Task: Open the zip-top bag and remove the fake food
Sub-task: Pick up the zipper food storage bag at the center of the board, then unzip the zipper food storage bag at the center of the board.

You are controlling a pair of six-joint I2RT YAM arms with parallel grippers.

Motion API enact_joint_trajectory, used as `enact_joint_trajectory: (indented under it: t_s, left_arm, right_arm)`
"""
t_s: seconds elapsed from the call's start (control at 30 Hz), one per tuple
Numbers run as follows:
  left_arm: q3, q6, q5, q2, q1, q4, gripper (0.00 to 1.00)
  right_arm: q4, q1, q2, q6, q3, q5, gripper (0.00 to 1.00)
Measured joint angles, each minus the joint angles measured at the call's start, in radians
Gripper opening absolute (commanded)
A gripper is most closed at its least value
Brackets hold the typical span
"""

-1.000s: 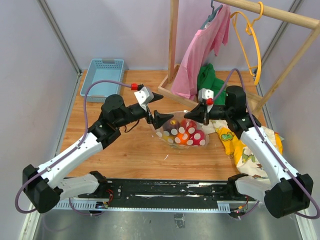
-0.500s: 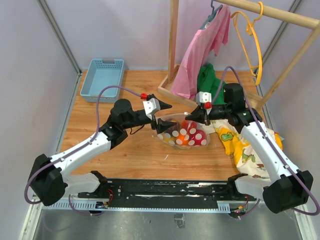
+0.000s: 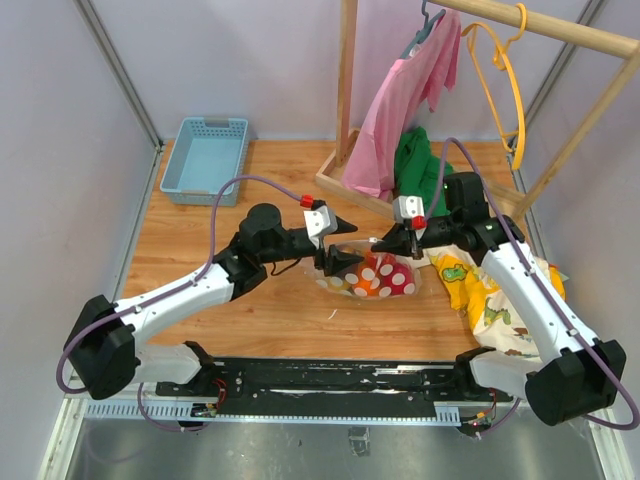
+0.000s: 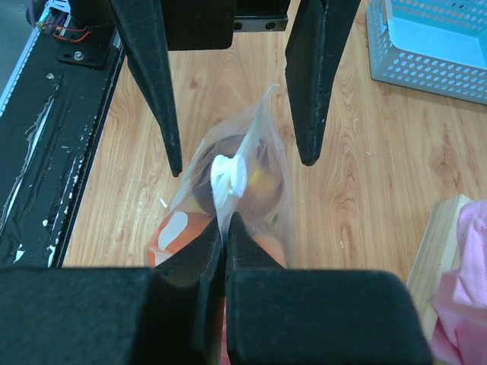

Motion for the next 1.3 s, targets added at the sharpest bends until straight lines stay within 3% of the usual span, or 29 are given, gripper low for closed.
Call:
enact_joint_trajectory:
  t_s: [0.27, 0.67, 0.97, 1.13, 1.3]
  left_arm:
    - [0.011, -0.005, -0.049, -0.005, -0.03, -0.014, 0.54]
    - [0.058, -0.016, -0.099, 0.0, -0.056, -0.019, 0.53]
    - [0.061, -0.052, -0.089, 0.019, -0.093, 0.013, 0.46]
    - [0.061, -0.072, -0.09, 0.024, -0.114, 0.028, 0.35]
    - [0.061, -0.09, -0.089, 0.026, -0.117, 0.041, 0.13]
  right_arm:
    - [0.029, 0.0, -0.02, 0.026, -0.031, -0.025, 0.01]
    - [0.066, 0.0, -0.02, 0.06, -0.052, -0.059, 0.01]
    - [0.082, 0.0, -0.023, 0.08, -0.074, -0.068, 0.01]
    - [0.09, 0.0, -0.039, 0.083, -0.09, -0.072, 0.01]
    - [0.1, 0.0, -0.055, 0.086, -0.106, -0.077, 0.01]
